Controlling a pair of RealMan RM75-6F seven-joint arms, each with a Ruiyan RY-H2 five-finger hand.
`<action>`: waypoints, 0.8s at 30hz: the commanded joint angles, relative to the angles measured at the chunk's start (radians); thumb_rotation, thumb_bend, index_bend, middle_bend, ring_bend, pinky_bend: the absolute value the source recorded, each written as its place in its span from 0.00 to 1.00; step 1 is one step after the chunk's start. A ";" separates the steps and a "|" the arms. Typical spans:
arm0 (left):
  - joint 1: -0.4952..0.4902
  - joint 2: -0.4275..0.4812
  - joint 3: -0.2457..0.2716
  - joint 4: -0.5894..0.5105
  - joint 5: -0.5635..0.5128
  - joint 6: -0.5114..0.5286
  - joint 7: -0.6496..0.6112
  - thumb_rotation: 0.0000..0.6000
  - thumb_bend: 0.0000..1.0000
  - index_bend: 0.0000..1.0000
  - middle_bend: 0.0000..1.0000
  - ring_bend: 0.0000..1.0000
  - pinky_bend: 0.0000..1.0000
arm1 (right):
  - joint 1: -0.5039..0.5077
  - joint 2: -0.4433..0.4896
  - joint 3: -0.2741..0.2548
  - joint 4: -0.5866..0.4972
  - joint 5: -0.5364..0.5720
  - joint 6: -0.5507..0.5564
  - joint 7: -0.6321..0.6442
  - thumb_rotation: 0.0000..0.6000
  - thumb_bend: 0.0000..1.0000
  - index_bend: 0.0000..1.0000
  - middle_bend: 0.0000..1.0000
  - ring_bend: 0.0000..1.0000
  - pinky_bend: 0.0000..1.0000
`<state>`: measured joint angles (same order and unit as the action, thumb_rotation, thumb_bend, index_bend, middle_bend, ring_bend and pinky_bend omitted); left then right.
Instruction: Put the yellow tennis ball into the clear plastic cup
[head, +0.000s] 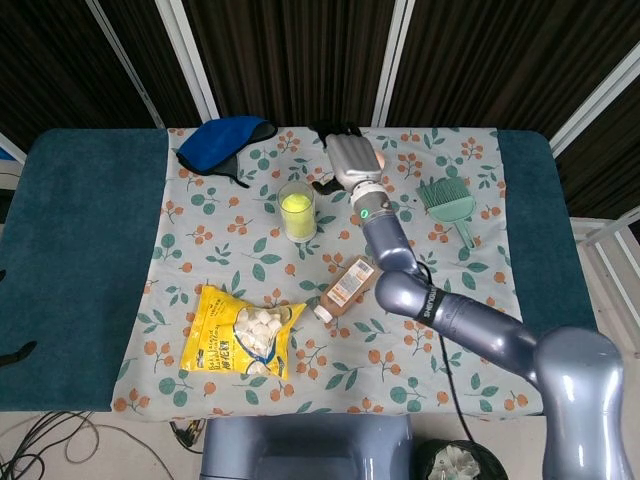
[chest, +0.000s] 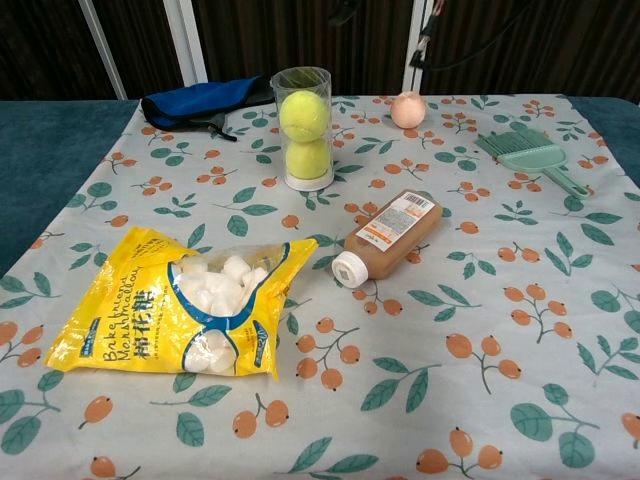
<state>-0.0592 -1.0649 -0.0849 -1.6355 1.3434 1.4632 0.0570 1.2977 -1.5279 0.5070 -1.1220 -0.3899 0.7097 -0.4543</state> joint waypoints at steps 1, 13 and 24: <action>-0.002 -0.005 0.000 -0.001 -0.001 0.000 0.013 1.00 0.00 0.07 0.00 0.00 0.00 | -0.109 0.142 0.012 -0.157 -0.031 0.065 0.052 1.00 0.33 0.14 0.11 0.10 0.01; -0.011 -0.034 -0.002 0.002 0.006 0.007 0.063 1.00 0.00 0.07 0.00 0.00 0.00 | -0.482 0.372 -0.189 -0.531 -0.458 0.383 0.166 1.00 0.33 0.14 0.11 0.10 0.01; -0.015 -0.049 -0.004 0.018 0.012 0.008 0.061 1.00 0.00 0.07 0.00 0.00 0.00 | -0.798 0.406 -0.468 -0.673 -0.798 0.710 0.167 1.00 0.33 0.14 0.11 0.10 0.01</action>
<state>-0.0736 -1.1132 -0.0883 -1.6183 1.3555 1.4709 0.1181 0.5665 -1.1381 0.0971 -1.7630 -1.1266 1.3628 -0.3001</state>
